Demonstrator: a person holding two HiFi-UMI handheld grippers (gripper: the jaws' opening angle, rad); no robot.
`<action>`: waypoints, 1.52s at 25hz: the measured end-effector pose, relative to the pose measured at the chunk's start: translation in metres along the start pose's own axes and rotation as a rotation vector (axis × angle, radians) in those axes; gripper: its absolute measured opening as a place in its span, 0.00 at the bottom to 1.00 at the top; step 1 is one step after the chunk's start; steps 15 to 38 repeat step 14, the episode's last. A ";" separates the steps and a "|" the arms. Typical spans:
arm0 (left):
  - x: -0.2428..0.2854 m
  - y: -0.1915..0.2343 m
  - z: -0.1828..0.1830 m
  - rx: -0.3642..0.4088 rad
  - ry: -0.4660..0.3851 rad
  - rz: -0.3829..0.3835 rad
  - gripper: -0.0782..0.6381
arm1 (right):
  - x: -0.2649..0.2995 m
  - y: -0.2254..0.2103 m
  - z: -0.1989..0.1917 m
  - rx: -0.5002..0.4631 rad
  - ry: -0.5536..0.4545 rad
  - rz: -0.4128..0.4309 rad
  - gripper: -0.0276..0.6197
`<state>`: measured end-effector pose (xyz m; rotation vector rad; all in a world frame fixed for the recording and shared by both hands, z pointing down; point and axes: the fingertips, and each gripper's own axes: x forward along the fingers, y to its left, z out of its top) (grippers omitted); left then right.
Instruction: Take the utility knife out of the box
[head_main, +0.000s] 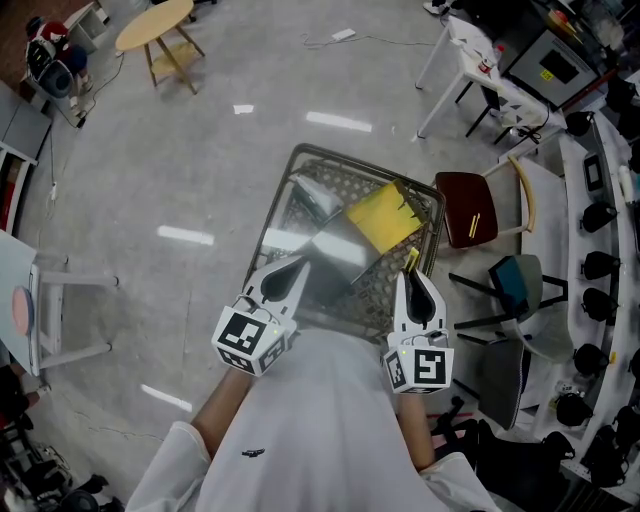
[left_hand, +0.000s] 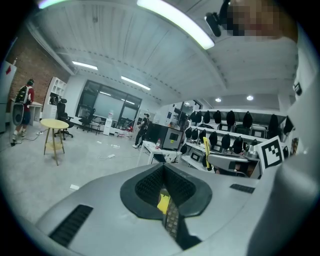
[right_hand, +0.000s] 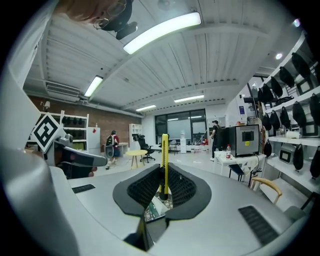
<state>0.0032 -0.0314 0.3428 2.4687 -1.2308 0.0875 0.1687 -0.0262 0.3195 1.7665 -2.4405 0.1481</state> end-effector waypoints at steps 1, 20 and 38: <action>-0.001 0.001 0.000 -0.001 0.001 0.002 0.11 | 0.000 0.001 -0.001 0.002 0.002 0.001 0.10; 0.001 0.004 -0.002 -0.002 0.008 -0.003 0.11 | 0.003 0.002 -0.007 0.004 0.011 0.005 0.10; 0.001 0.004 -0.002 -0.002 0.008 -0.003 0.11 | 0.003 0.002 -0.007 0.004 0.011 0.005 0.10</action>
